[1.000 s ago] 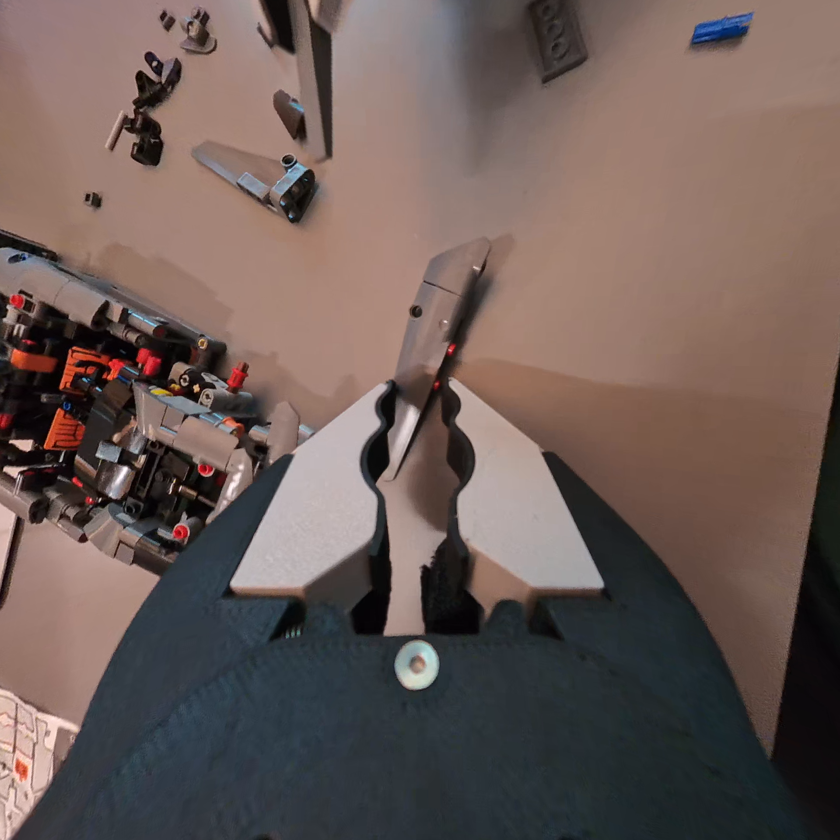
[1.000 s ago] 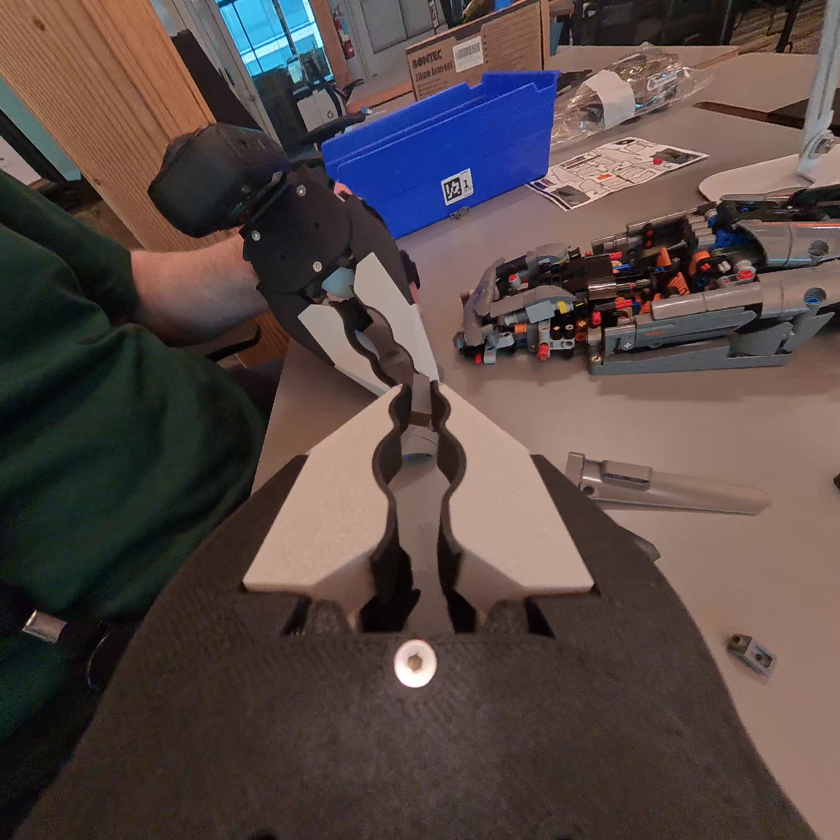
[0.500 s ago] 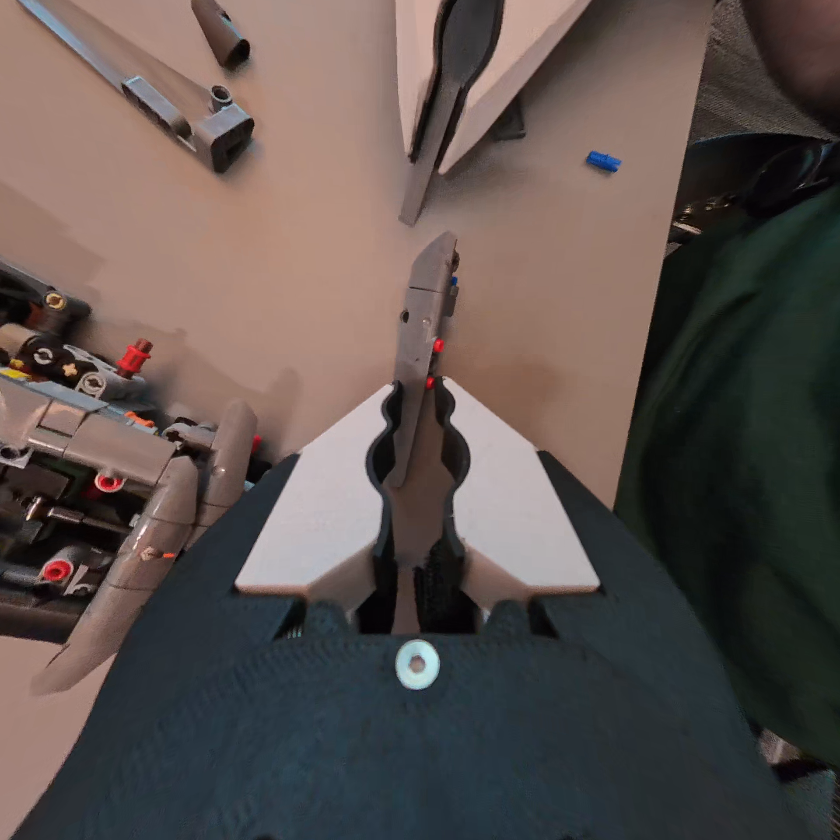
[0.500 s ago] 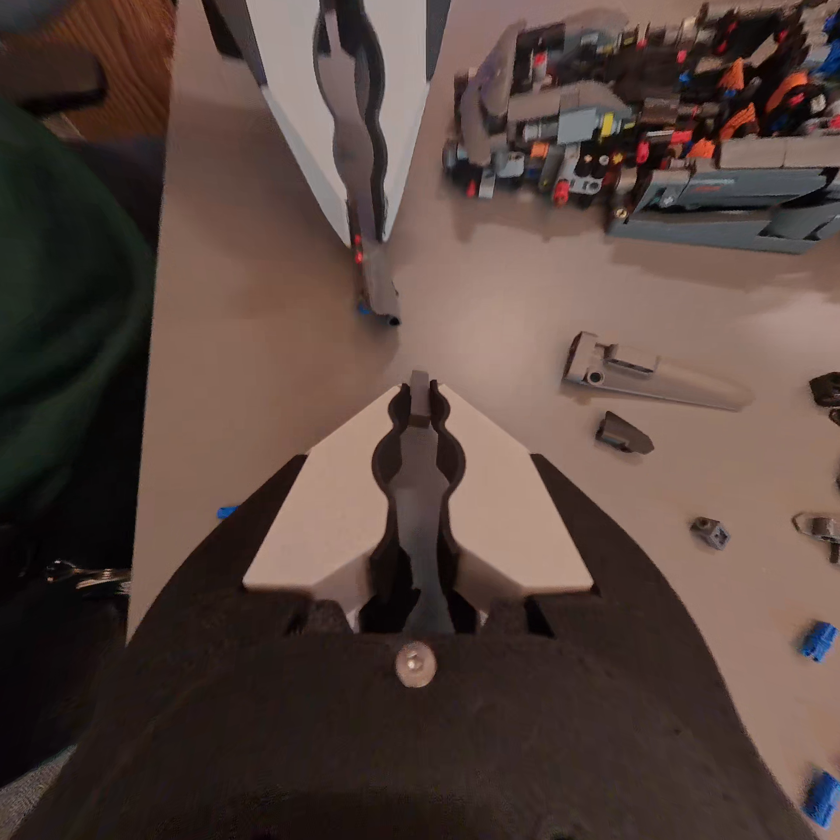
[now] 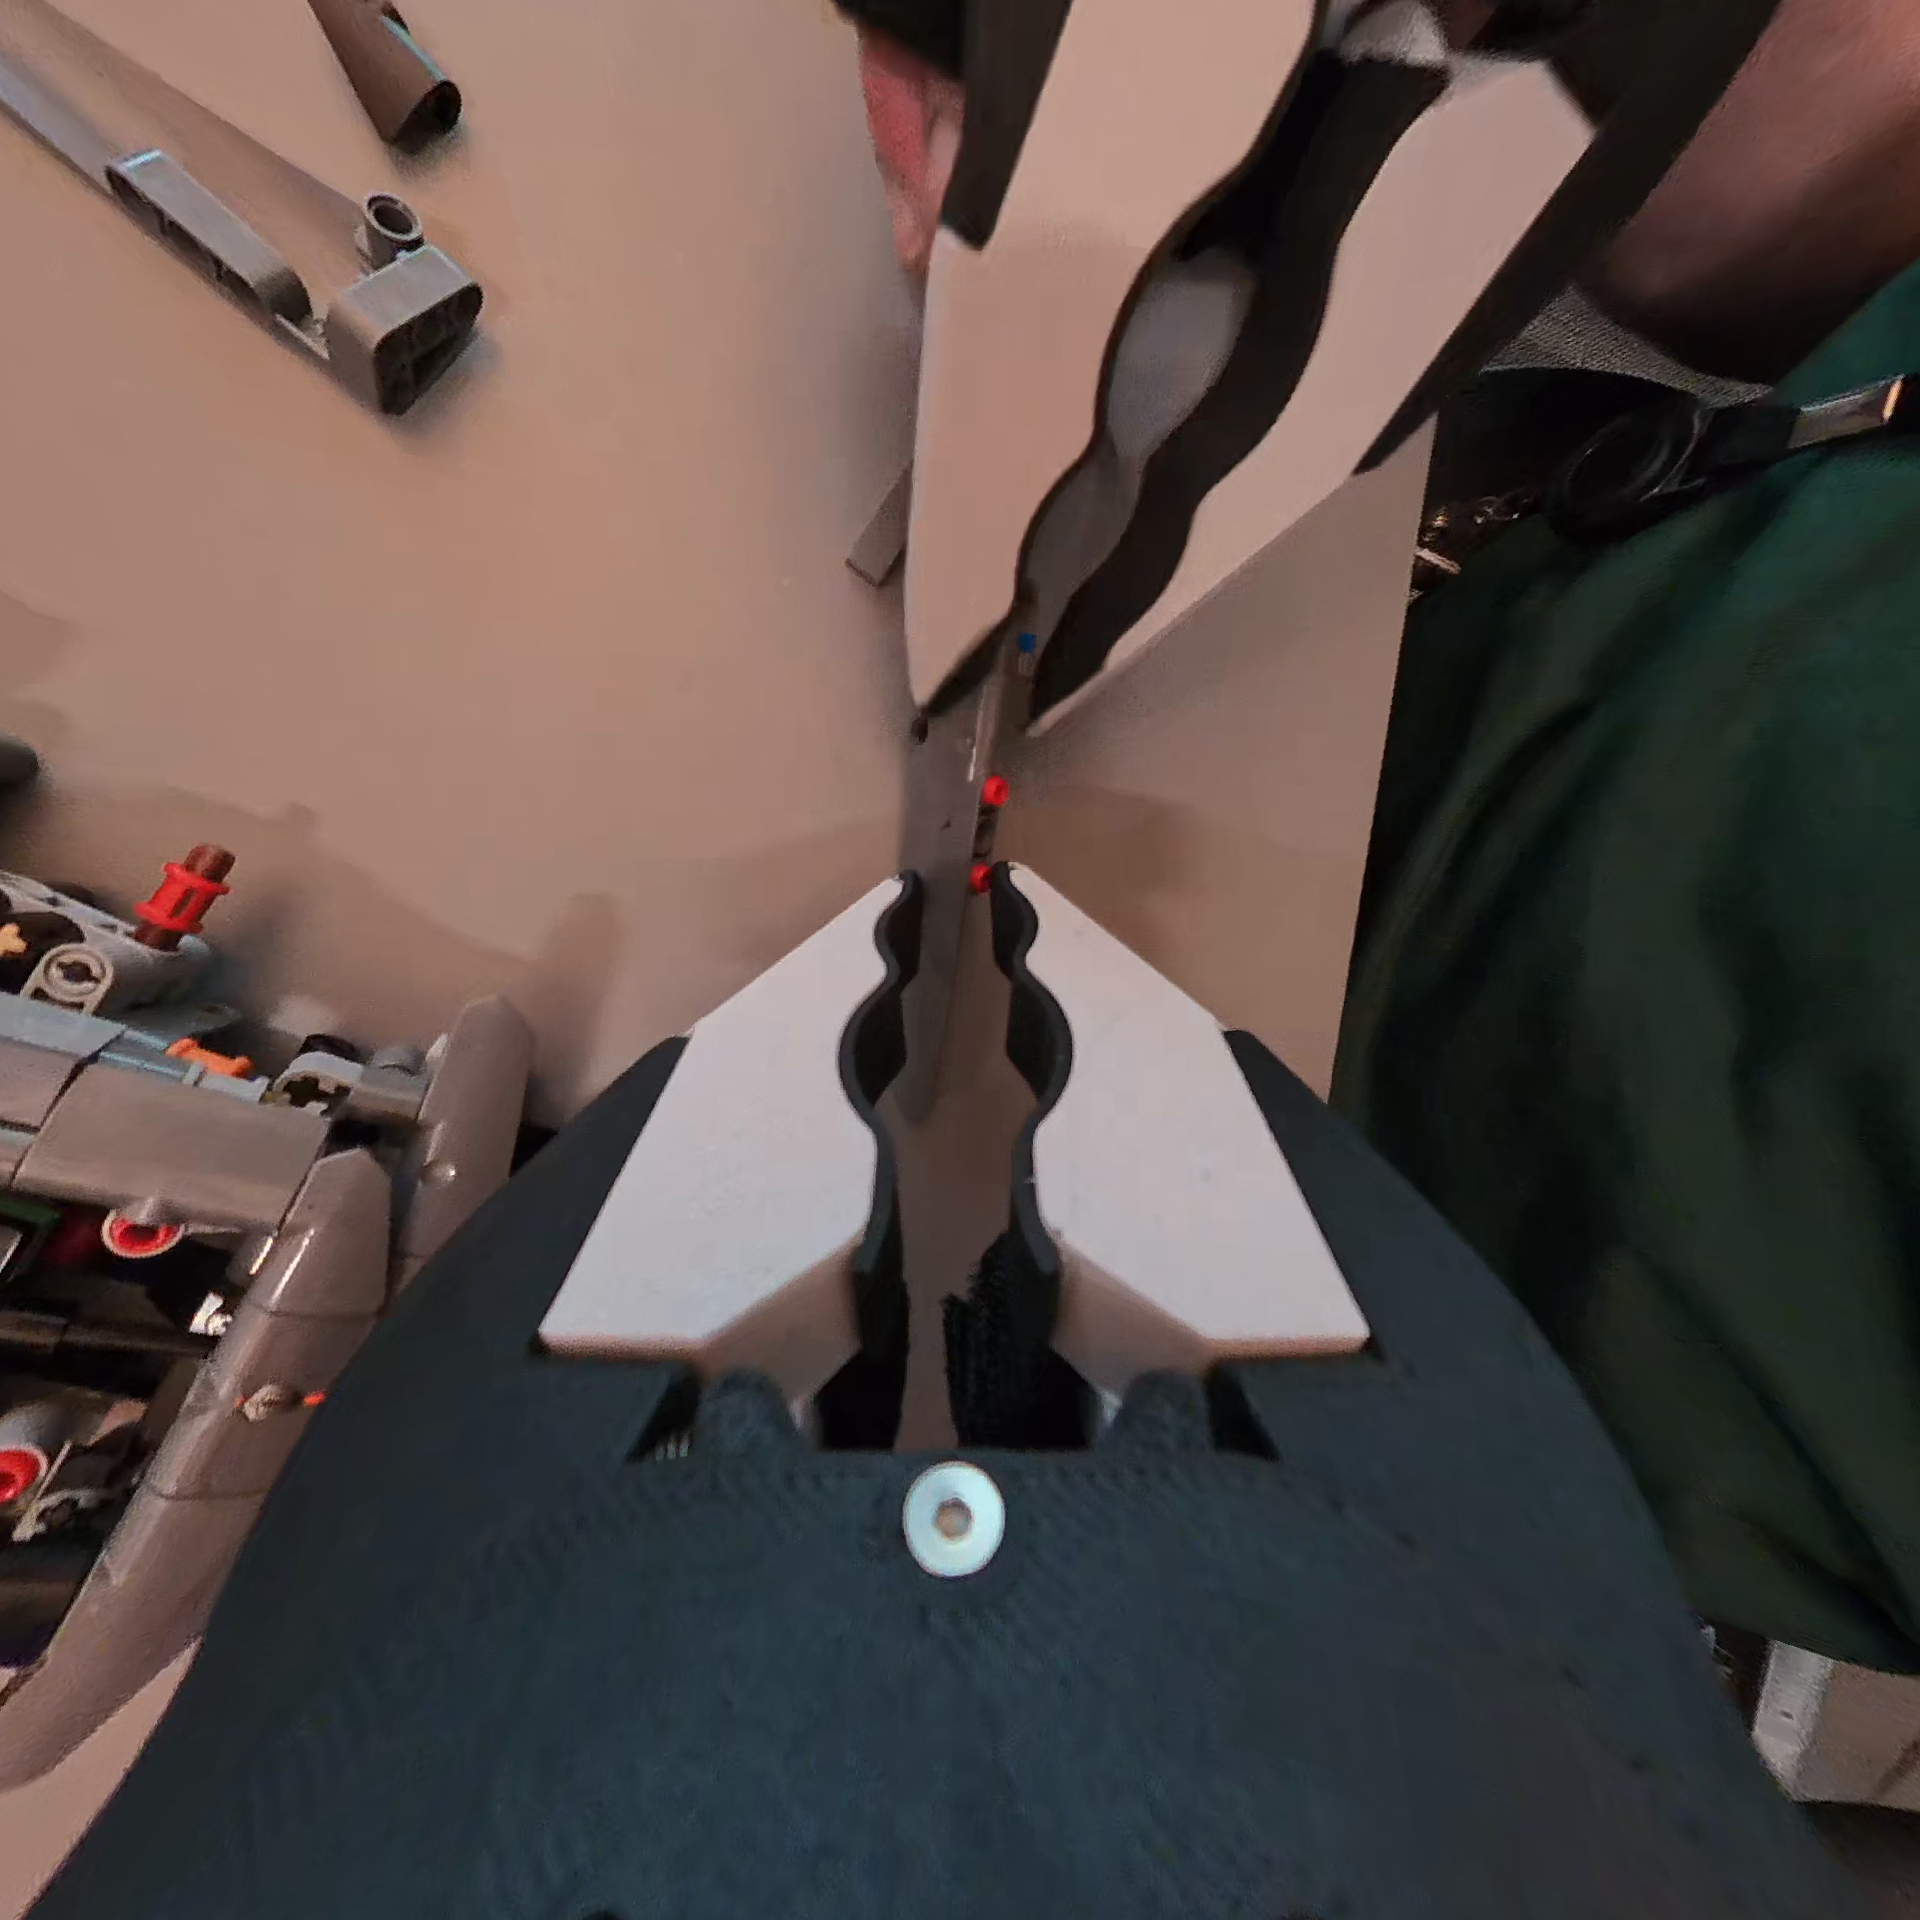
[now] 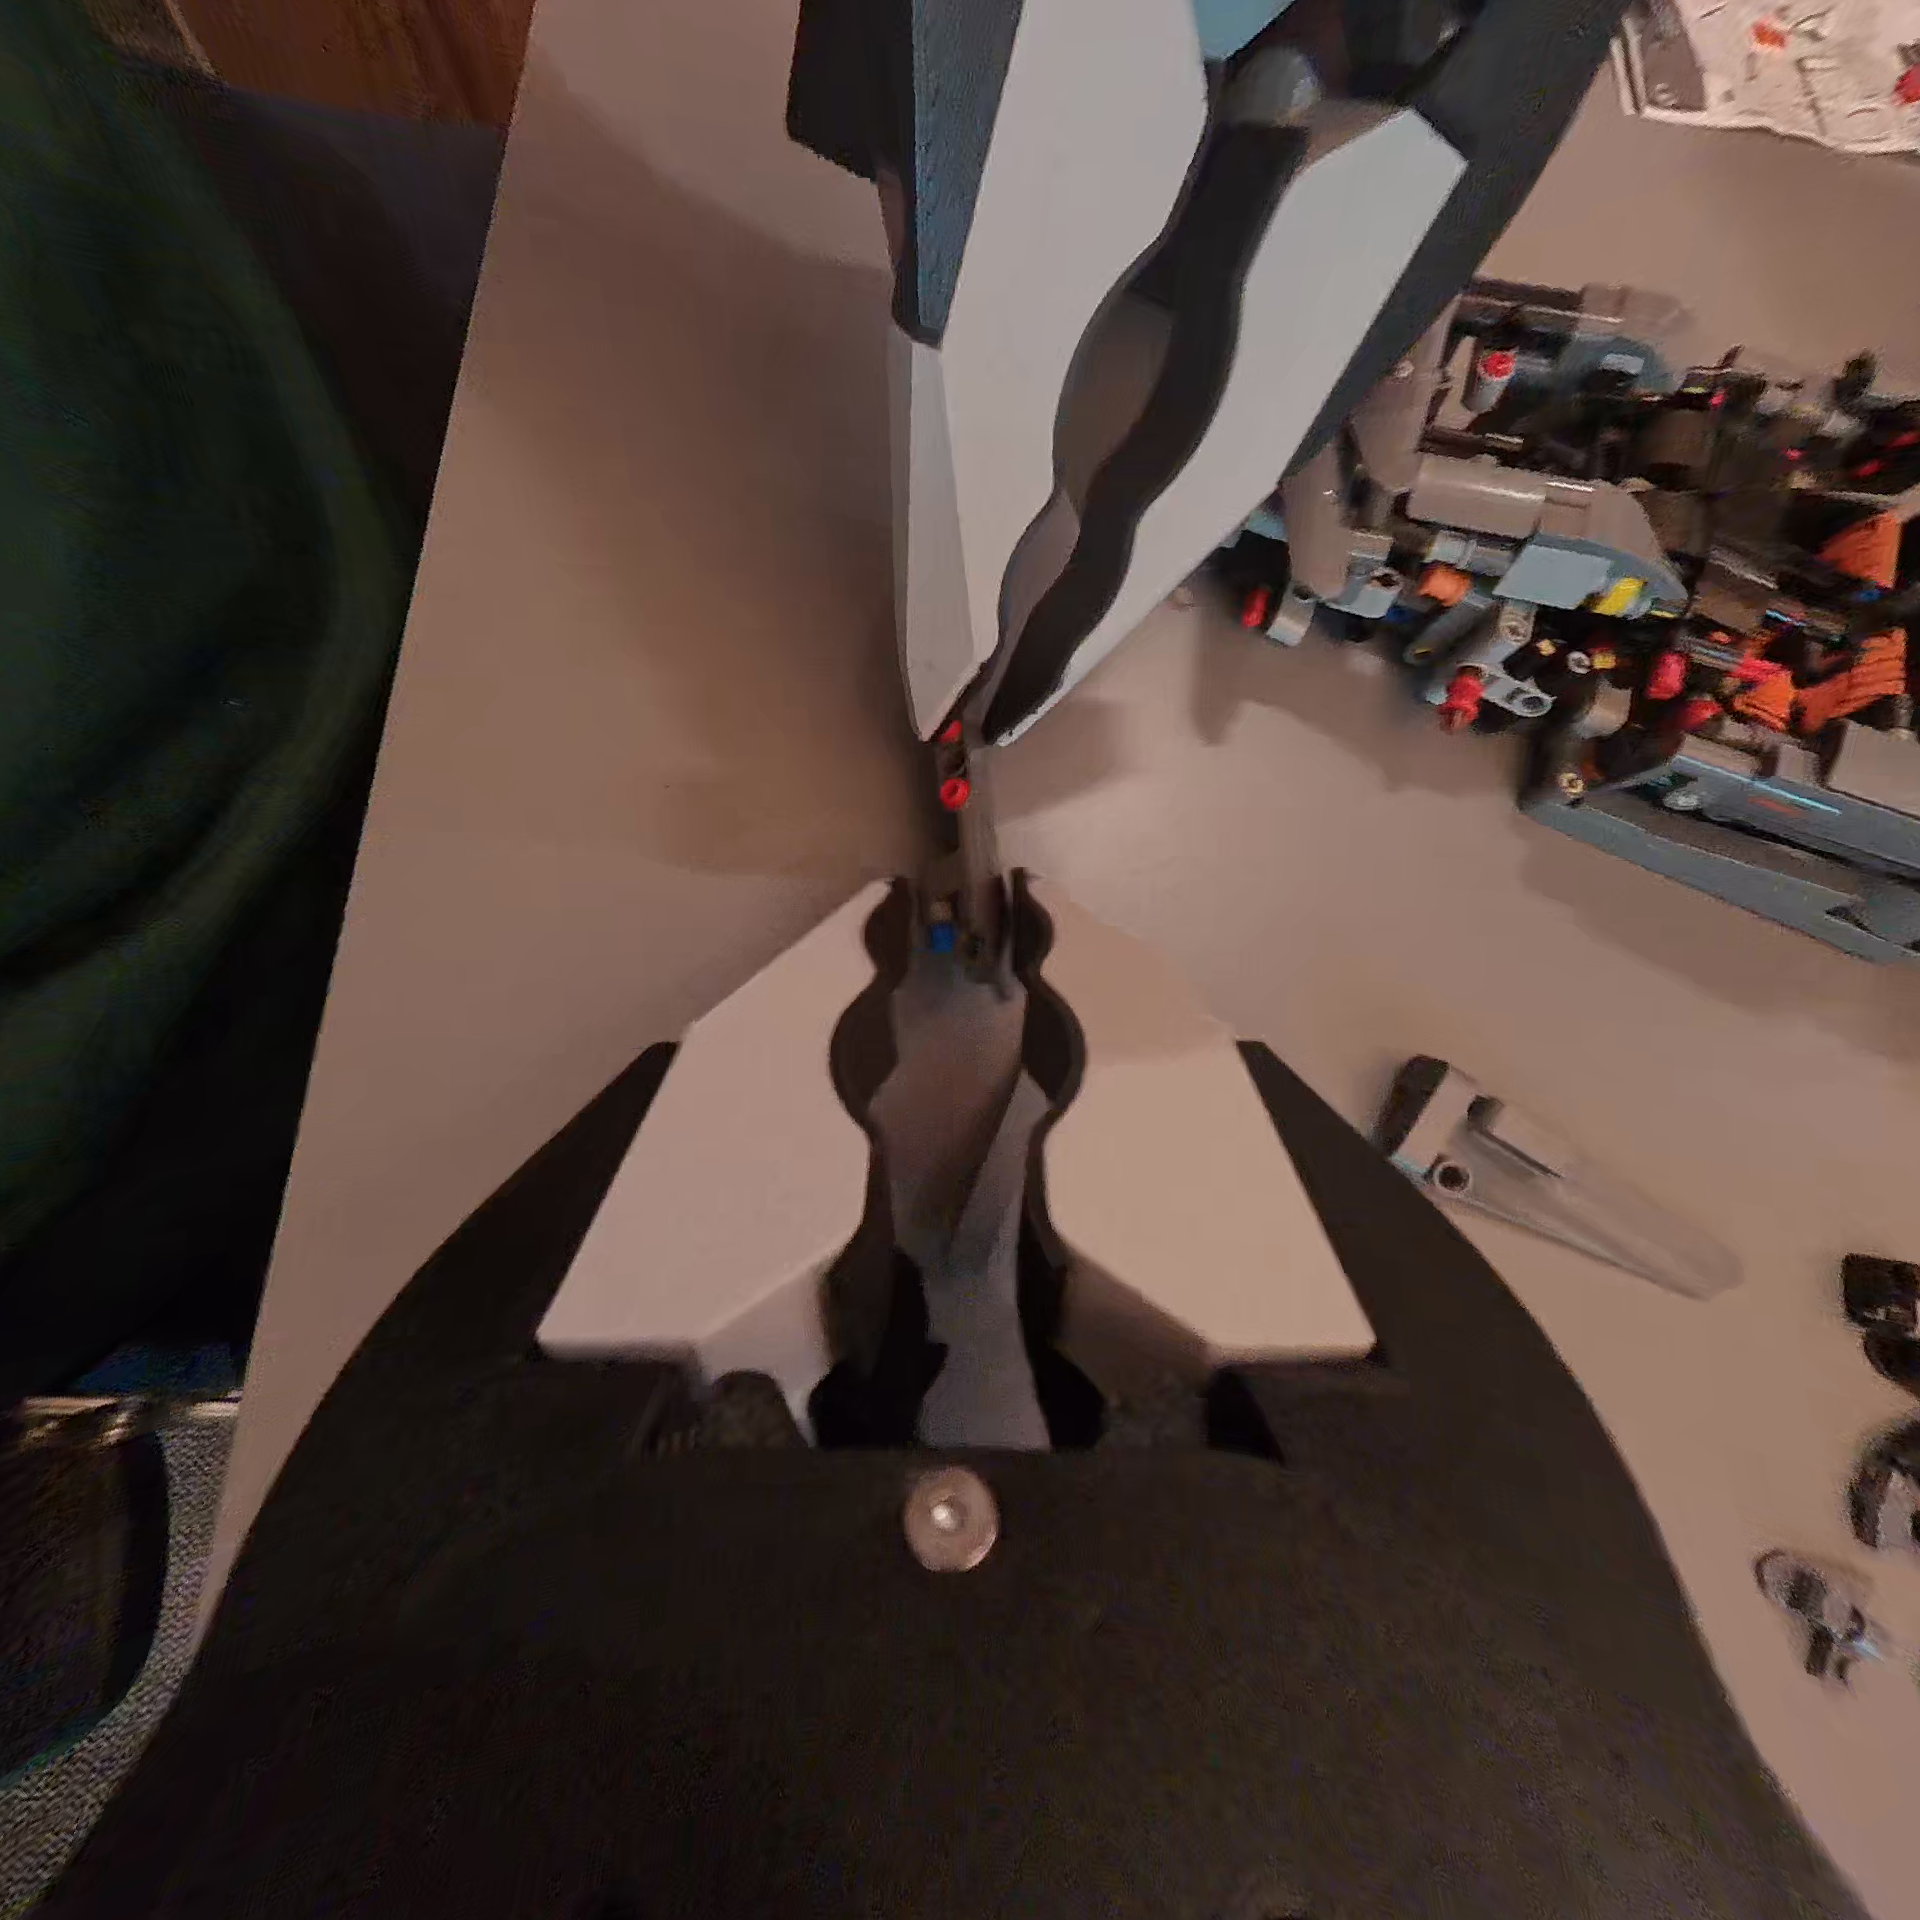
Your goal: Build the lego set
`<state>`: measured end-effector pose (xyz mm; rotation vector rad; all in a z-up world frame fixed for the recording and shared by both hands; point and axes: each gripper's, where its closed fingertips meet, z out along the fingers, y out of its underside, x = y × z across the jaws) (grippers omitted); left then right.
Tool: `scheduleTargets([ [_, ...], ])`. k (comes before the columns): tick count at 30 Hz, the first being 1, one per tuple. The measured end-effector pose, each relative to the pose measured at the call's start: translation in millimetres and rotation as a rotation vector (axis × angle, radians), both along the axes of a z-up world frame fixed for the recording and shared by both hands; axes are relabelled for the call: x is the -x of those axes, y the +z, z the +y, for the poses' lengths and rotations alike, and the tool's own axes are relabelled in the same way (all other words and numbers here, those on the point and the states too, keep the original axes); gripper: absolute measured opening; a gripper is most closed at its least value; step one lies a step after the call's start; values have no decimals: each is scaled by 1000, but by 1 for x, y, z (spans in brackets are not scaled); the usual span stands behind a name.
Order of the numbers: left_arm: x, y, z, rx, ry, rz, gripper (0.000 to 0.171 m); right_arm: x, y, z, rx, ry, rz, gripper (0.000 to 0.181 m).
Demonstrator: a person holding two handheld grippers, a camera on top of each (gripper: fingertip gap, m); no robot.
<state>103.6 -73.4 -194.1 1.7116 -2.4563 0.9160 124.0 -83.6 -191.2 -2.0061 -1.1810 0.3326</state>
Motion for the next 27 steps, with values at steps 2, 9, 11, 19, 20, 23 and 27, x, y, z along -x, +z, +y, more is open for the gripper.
scheduleTargets([
  [2,-1,1,2,-6,6,-19,11,2,-2,2,7,1,-1,15],
  [9,-13,50,12,30,110,-292,32,-11,30,6,8,-91,219,14],
  [11,-16,71,19,46,174,-417,35,-18,51,10,-19,-140,356,14],
  [19,-36,121,24,254,345,-735,40,-26,130,15,-95,-158,925,14],
  [20,-39,126,21,292,348,-760,39,-25,134,16,-93,-153,976,14],
  [23,-45,137,11,412,342,-800,31,-22,139,20,-89,-157,1062,15],
  [27,-50,143,5,460,342,-841,19,-23,142,20,-85,-152,1103,14],
])
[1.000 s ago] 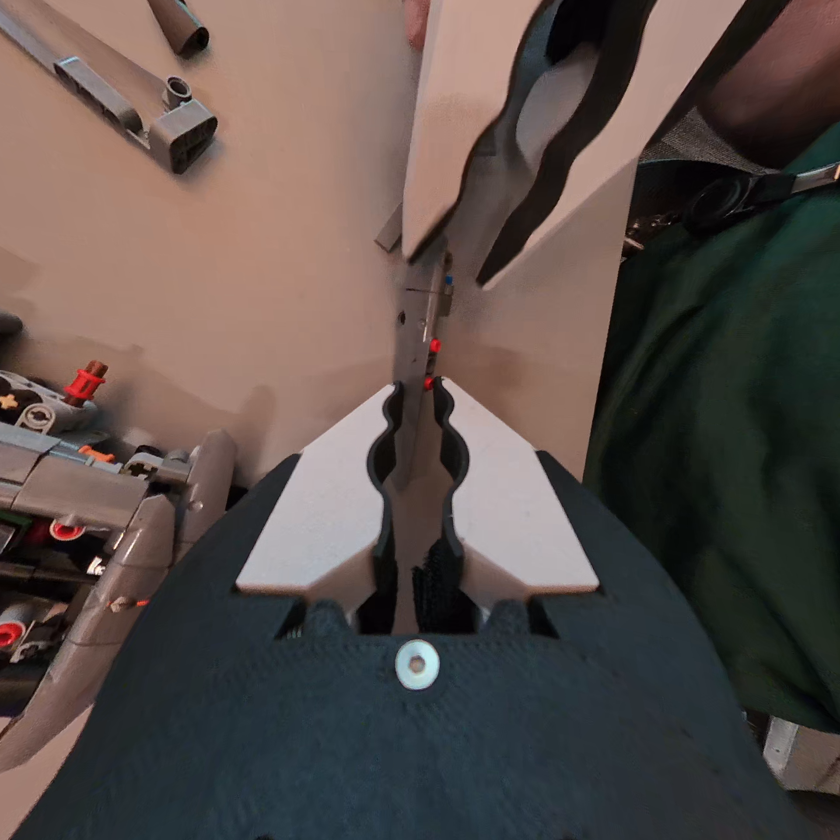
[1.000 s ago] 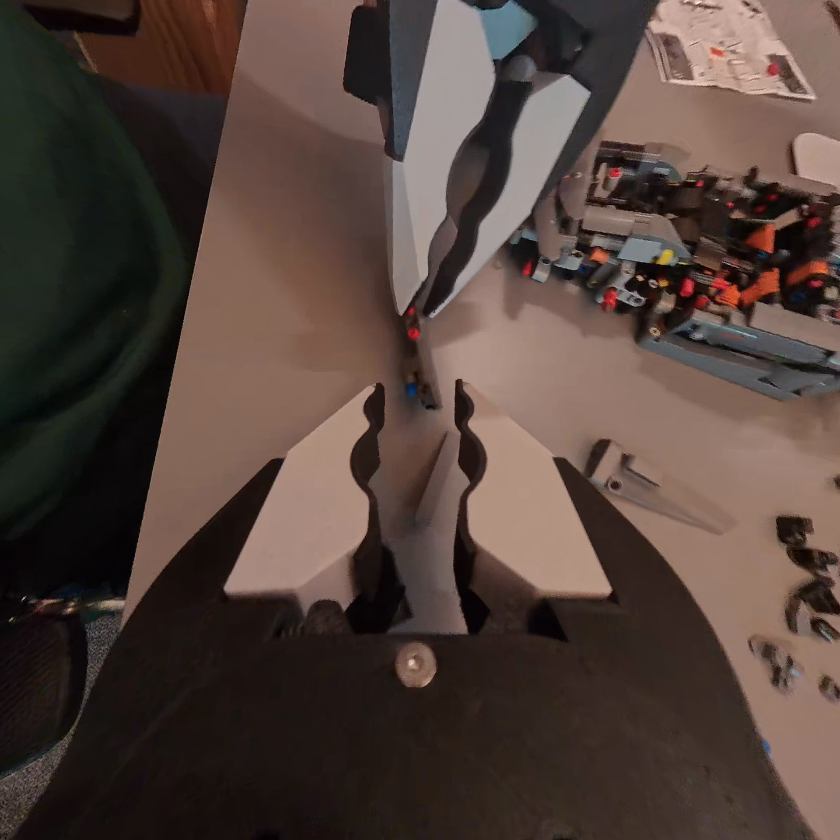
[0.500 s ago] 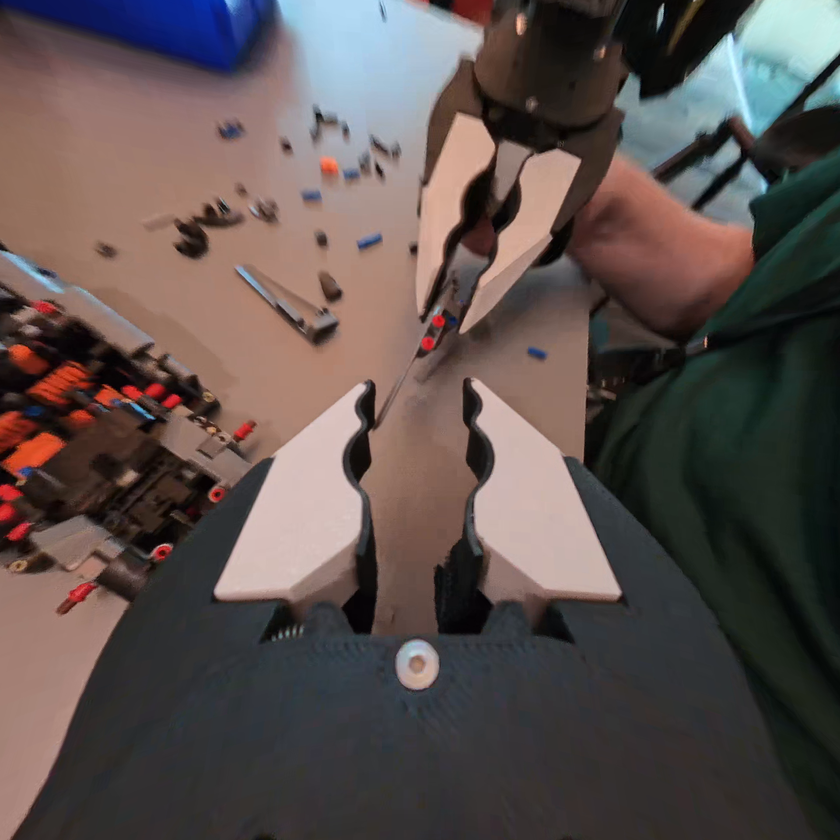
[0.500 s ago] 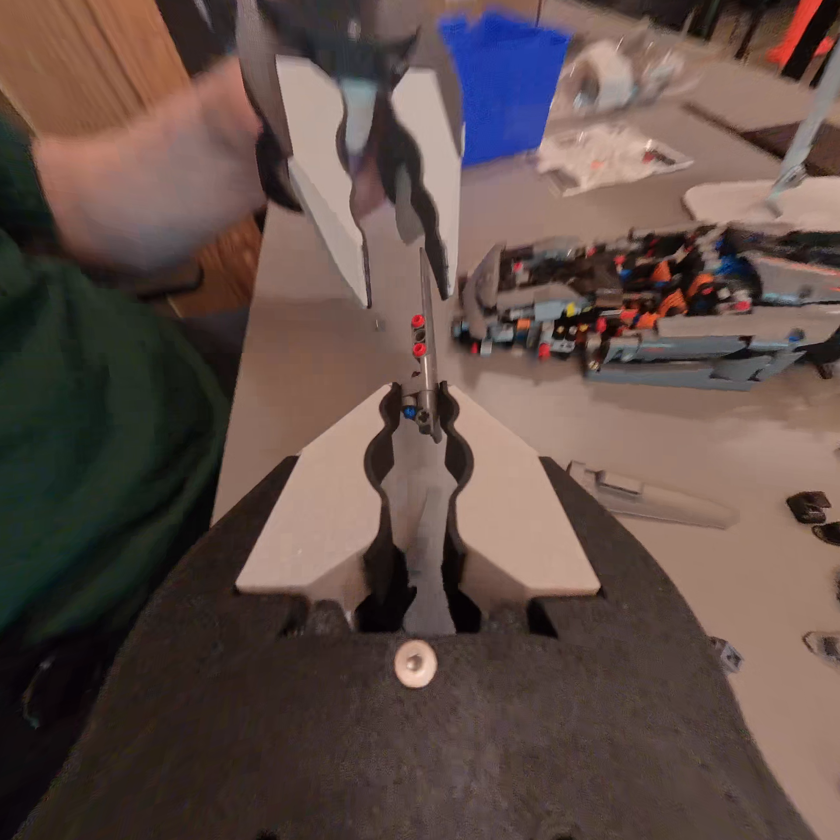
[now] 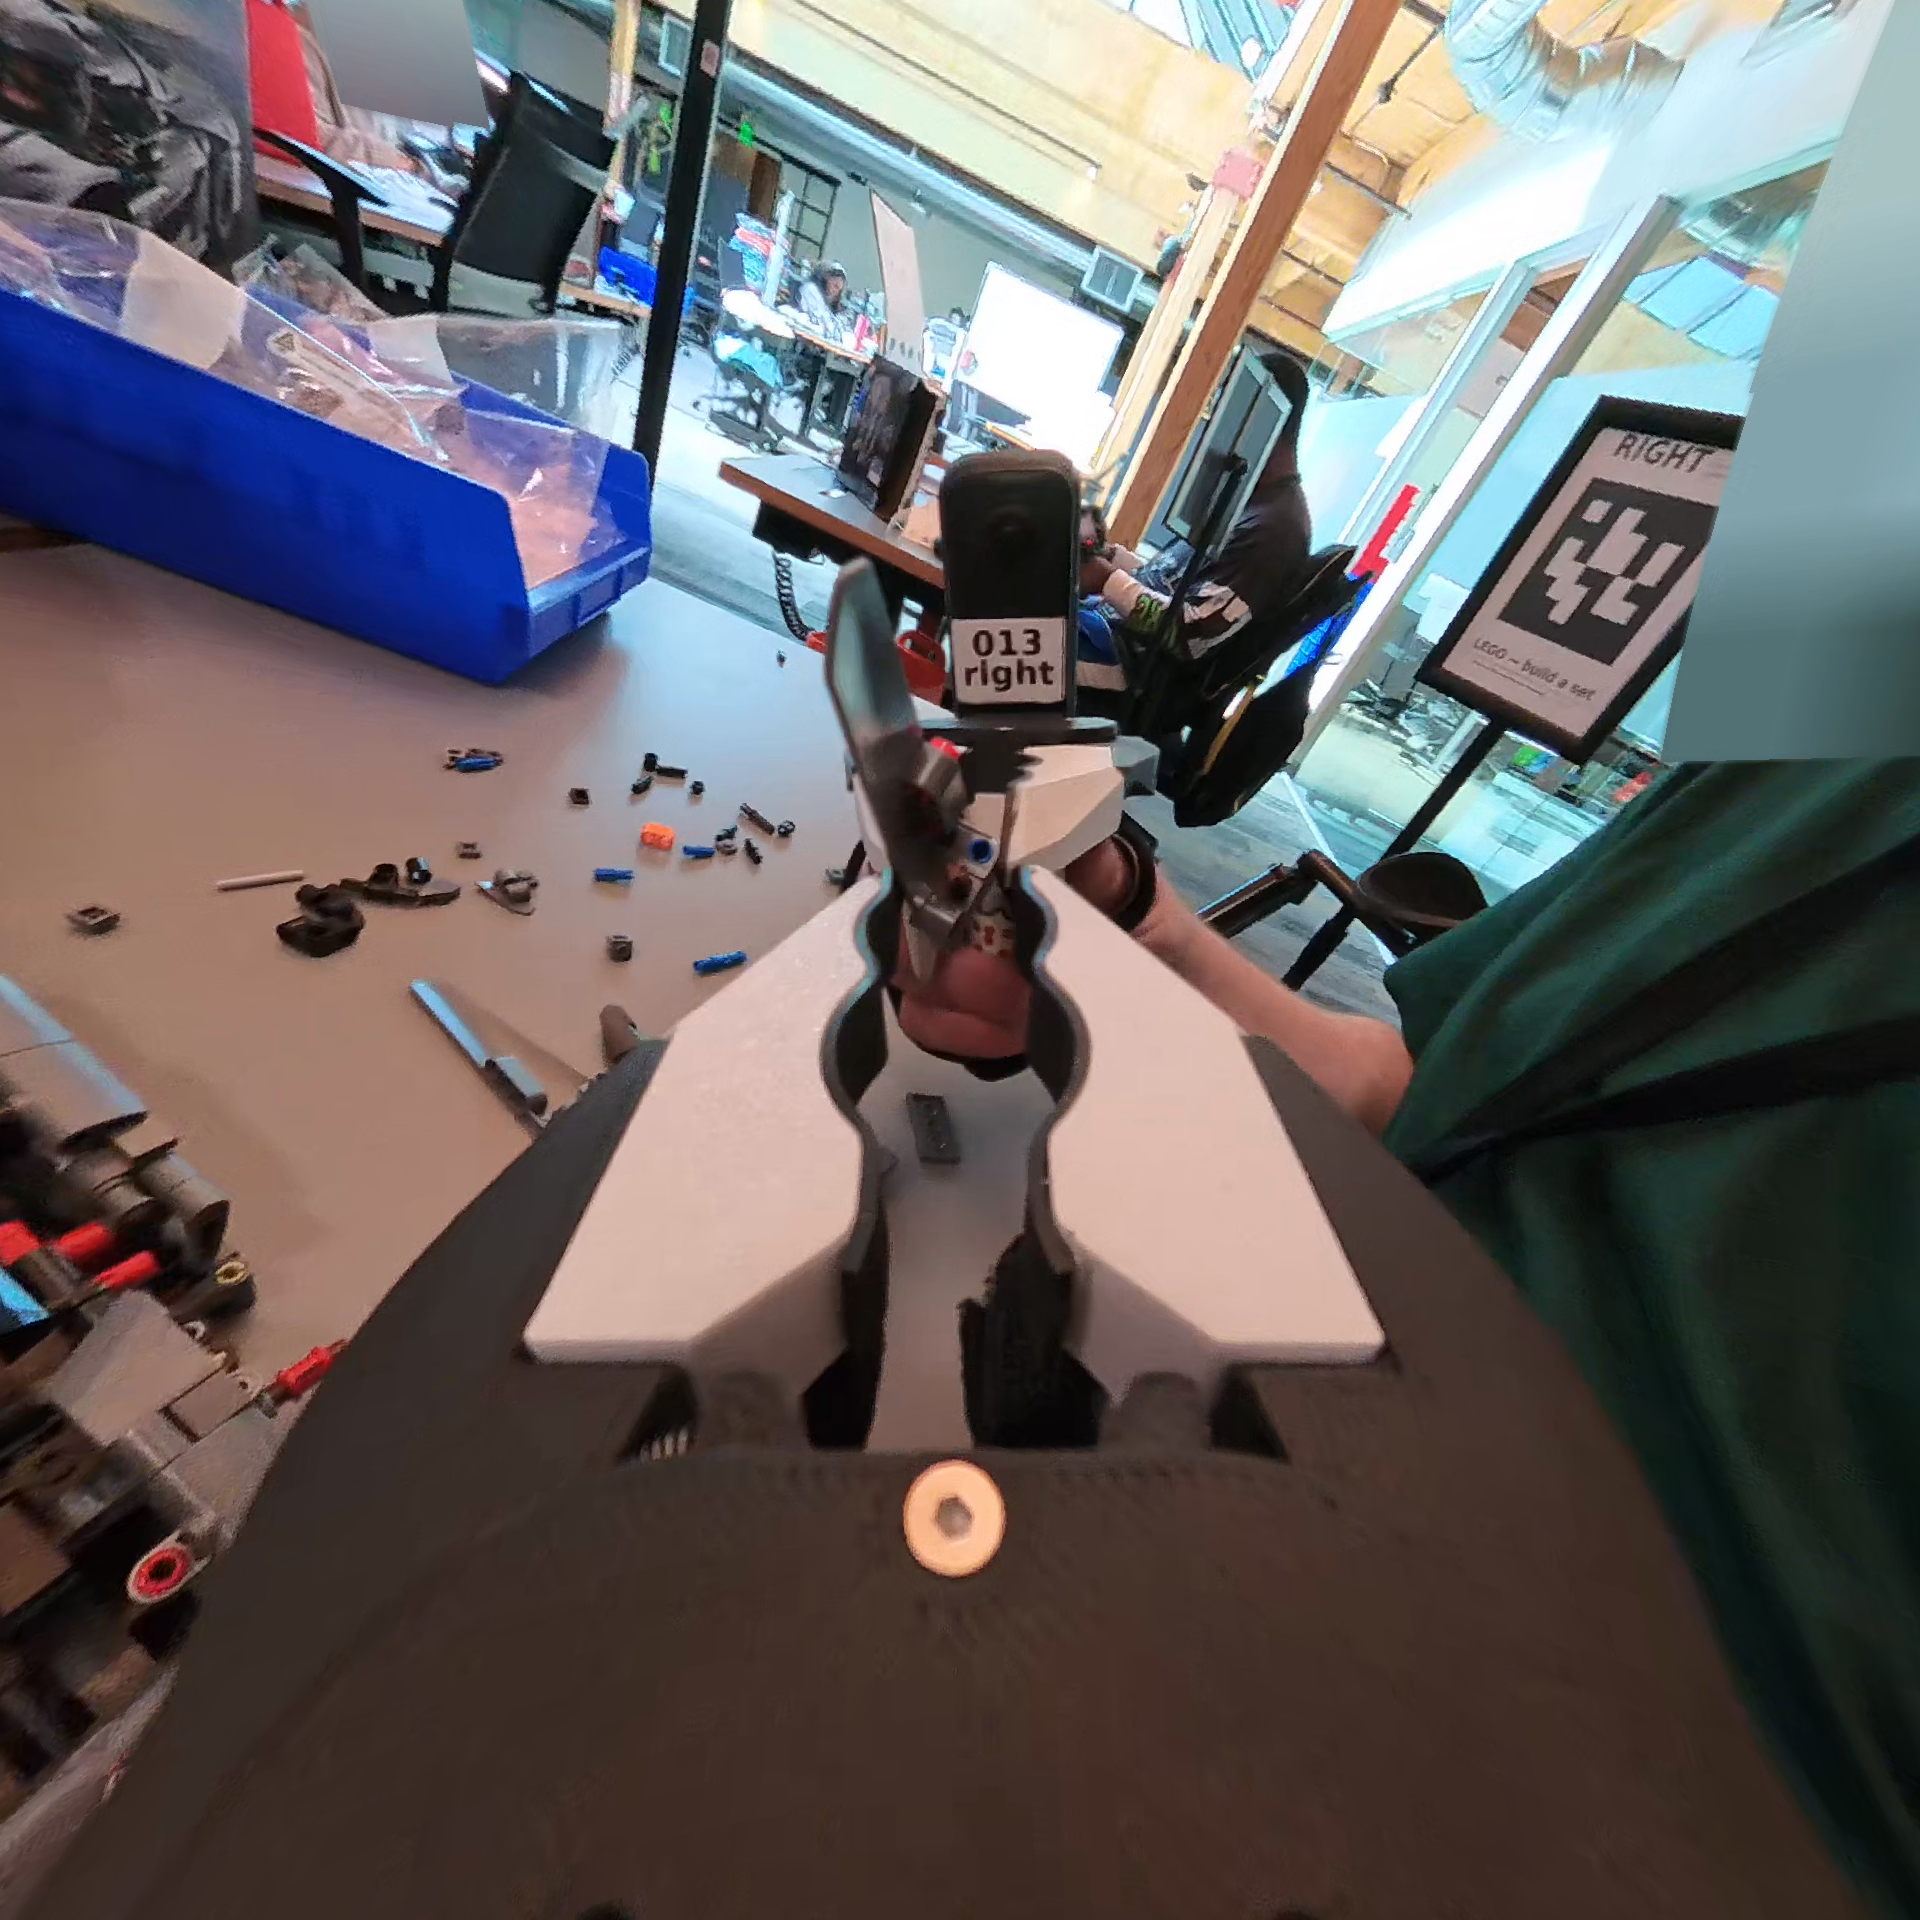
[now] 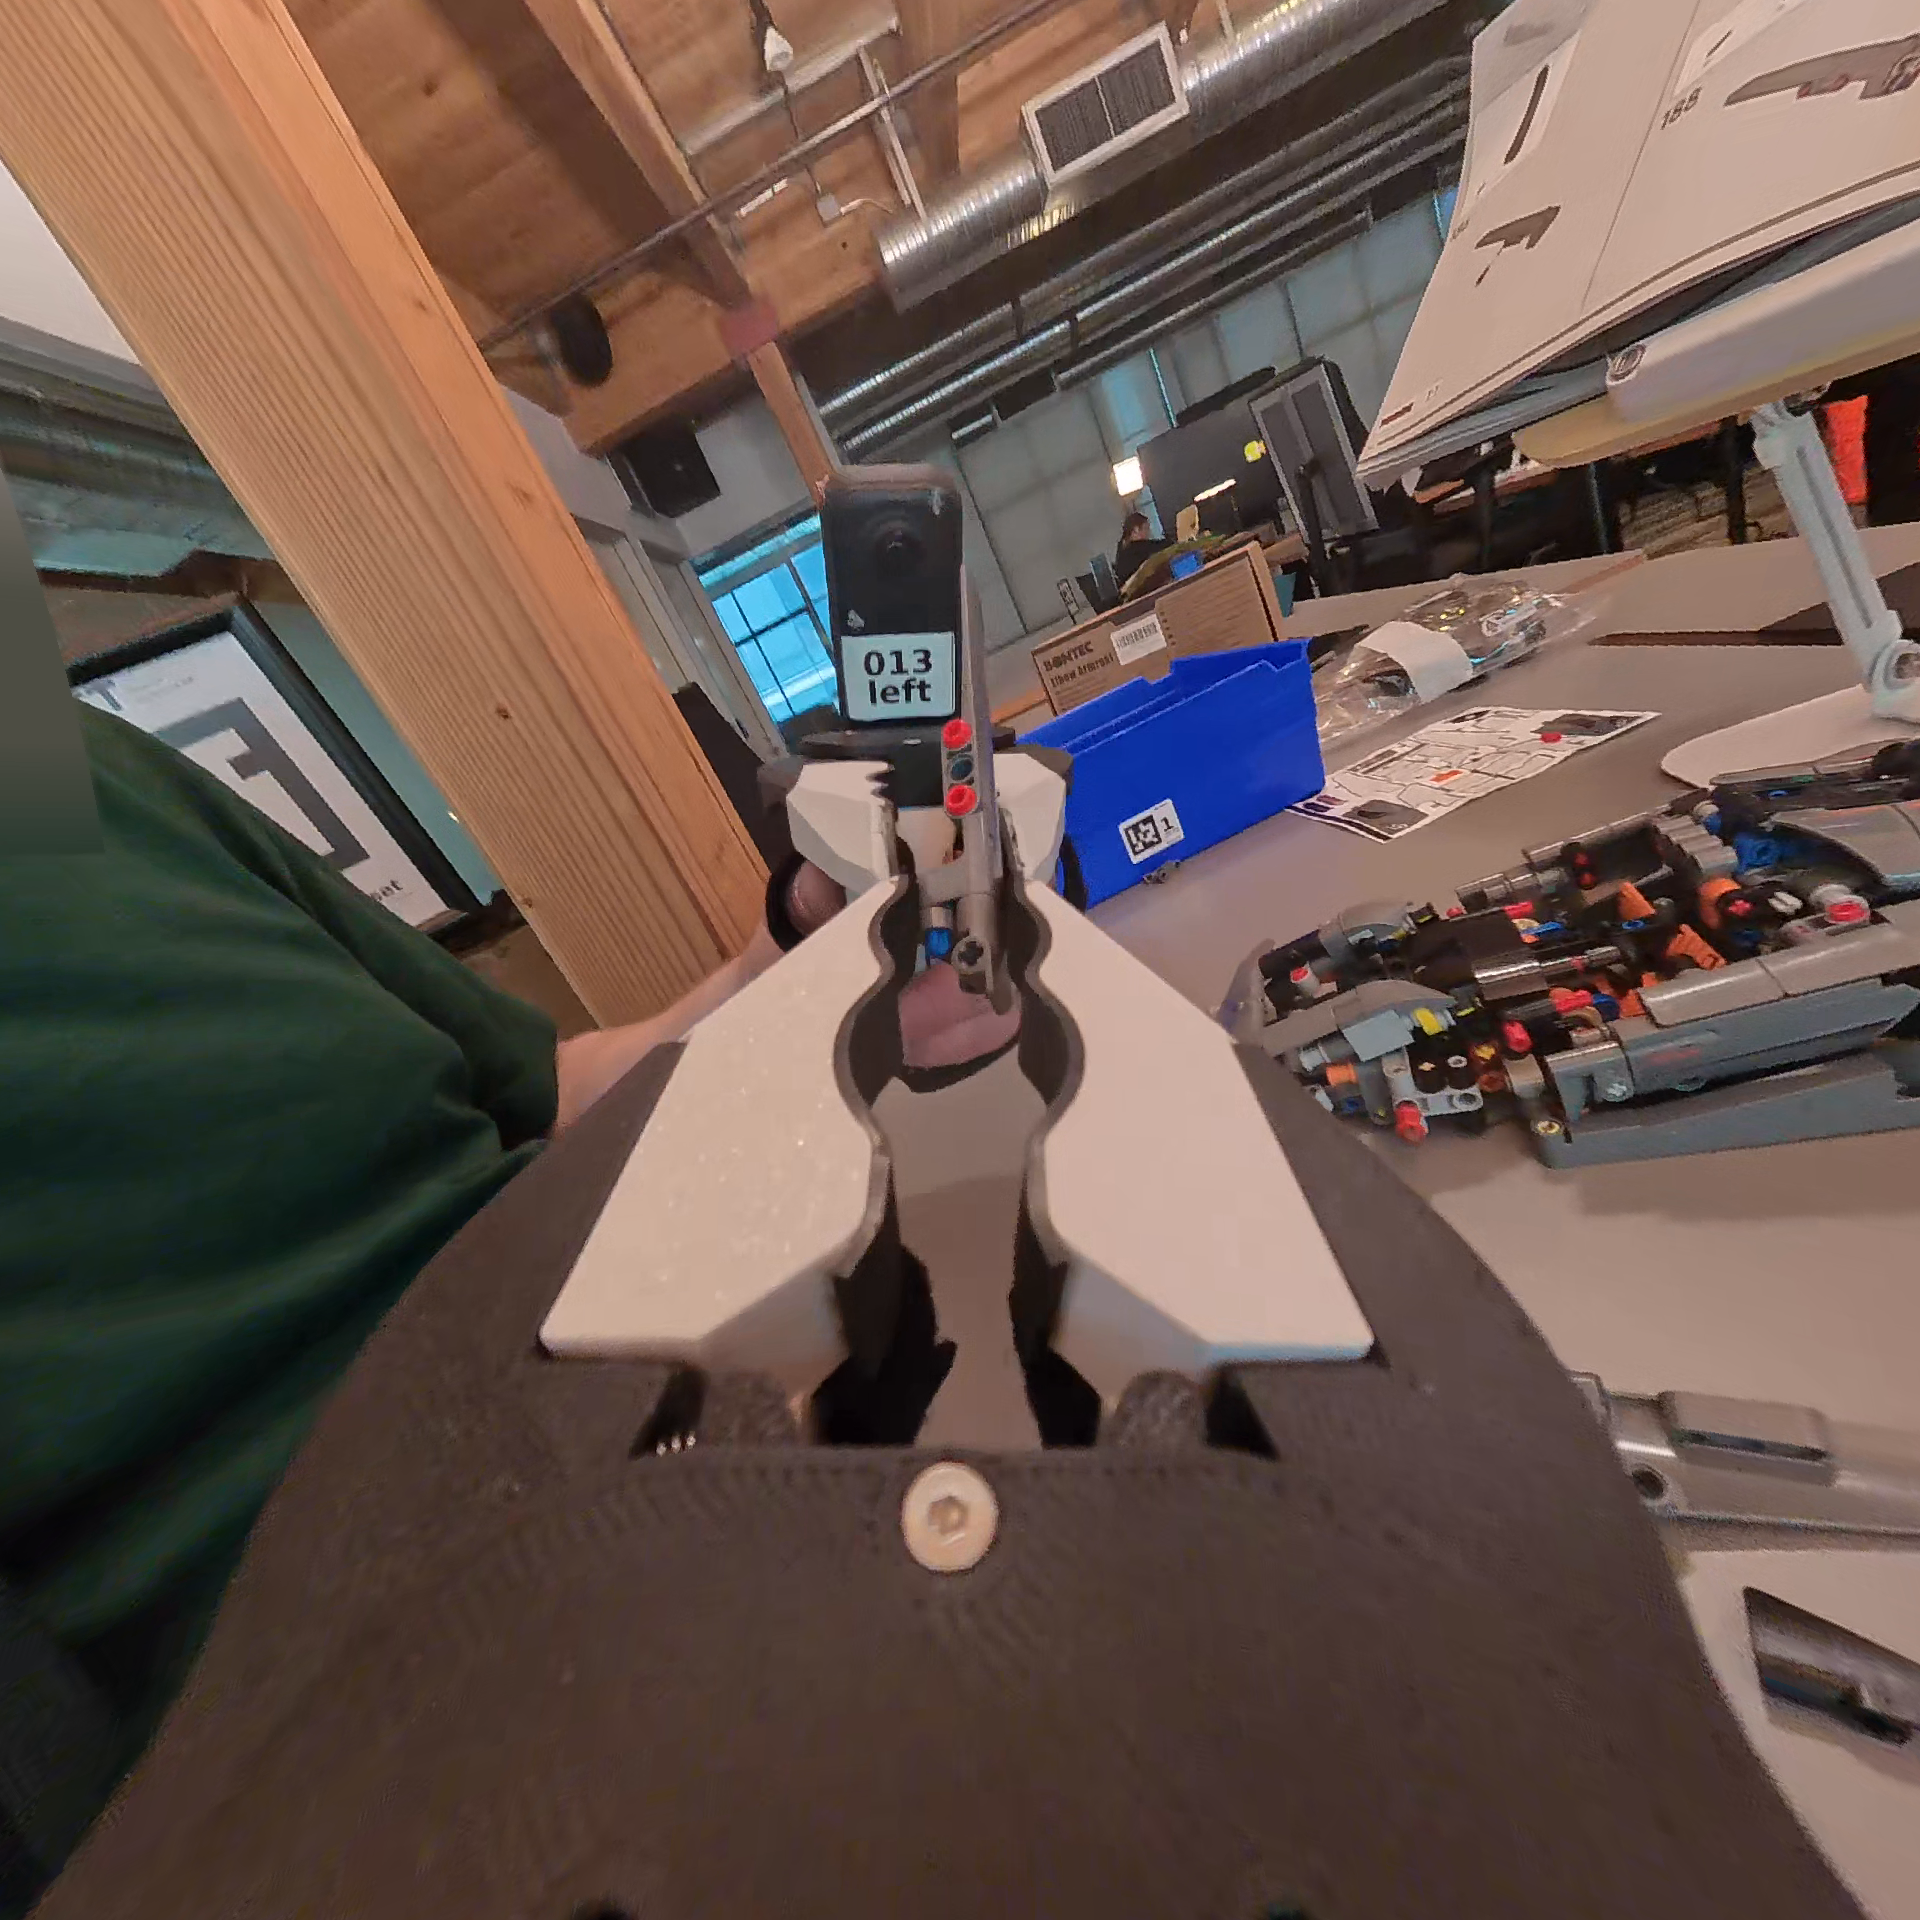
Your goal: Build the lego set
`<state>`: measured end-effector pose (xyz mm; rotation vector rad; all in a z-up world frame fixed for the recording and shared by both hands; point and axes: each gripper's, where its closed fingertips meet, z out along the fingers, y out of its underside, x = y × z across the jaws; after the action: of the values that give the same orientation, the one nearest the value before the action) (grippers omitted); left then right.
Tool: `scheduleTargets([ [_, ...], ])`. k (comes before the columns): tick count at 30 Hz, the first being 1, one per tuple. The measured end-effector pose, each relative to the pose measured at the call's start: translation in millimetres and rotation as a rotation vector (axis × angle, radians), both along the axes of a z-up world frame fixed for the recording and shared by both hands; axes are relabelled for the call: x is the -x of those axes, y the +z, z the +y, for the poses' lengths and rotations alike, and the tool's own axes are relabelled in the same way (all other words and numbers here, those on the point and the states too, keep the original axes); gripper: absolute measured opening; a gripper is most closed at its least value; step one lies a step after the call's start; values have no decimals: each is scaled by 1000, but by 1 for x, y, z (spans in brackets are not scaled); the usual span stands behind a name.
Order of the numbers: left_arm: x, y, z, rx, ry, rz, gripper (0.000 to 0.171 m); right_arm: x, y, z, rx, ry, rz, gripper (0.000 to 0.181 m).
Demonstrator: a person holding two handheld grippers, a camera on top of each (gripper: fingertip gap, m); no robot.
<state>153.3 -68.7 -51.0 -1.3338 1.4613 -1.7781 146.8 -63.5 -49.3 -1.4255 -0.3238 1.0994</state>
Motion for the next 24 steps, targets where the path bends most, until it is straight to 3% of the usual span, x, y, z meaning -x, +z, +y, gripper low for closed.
scheduleTargets([
  [14,-2,12,5,158,18,-117,7,5,2,-1,17,99,135,15],
  [18,-1,13,13,163,55,-129,5,-8,4,2,13,22,123,19],
  [20,1,13,15,165,48,-114,5,-22,-2,0,29,-33,47,21],
  [24,5,3,28,113,104,-53,5,-41,-50,-14,171,-86,-337,22],
])
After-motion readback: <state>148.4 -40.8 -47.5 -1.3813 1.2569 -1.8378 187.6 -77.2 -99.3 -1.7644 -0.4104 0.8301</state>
